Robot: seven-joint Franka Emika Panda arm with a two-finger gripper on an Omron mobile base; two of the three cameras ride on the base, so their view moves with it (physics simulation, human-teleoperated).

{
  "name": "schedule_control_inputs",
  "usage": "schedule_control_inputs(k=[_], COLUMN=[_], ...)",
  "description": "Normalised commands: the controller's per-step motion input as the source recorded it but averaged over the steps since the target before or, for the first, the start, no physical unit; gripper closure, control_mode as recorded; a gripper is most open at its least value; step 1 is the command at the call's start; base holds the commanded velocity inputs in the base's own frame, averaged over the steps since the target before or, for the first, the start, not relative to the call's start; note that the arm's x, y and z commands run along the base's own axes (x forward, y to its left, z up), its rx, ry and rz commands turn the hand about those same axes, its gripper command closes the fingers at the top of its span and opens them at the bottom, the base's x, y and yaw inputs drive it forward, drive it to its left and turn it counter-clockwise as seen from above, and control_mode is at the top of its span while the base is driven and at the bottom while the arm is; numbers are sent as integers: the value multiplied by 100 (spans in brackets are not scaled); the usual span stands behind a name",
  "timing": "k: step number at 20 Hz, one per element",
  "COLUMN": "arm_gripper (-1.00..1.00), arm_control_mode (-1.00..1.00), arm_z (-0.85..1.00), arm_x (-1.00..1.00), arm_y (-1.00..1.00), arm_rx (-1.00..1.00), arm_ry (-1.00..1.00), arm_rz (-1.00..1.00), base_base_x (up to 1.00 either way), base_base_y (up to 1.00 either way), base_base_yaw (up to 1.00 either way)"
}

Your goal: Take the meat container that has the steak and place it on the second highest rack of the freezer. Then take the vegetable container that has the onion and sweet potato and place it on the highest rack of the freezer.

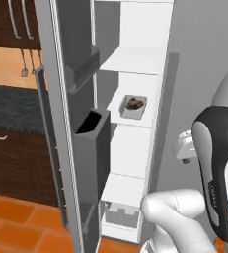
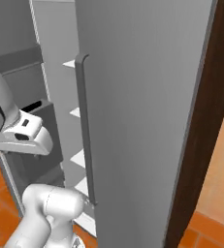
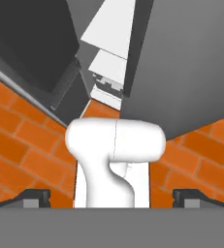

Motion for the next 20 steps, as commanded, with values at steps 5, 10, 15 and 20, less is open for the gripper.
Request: schedule_control_inputs(k=[5,10,15,20], arm_gripper=[-100,-100,-100,-100], arm_control_mode=[100,100,100,100], arm_z=[0,0,0,0], arm_x=[0,0,0,0], arm_y=[0,0,0,0], arm_rx=[0,0,0,0], arm_ry=[0,0,0,0], arm_rz=[0,0,0,0], base_base_x=[-16,-18,-14,56], base_base_y=[3,8,13,45], base_base_yaw=[90,100,100,35])
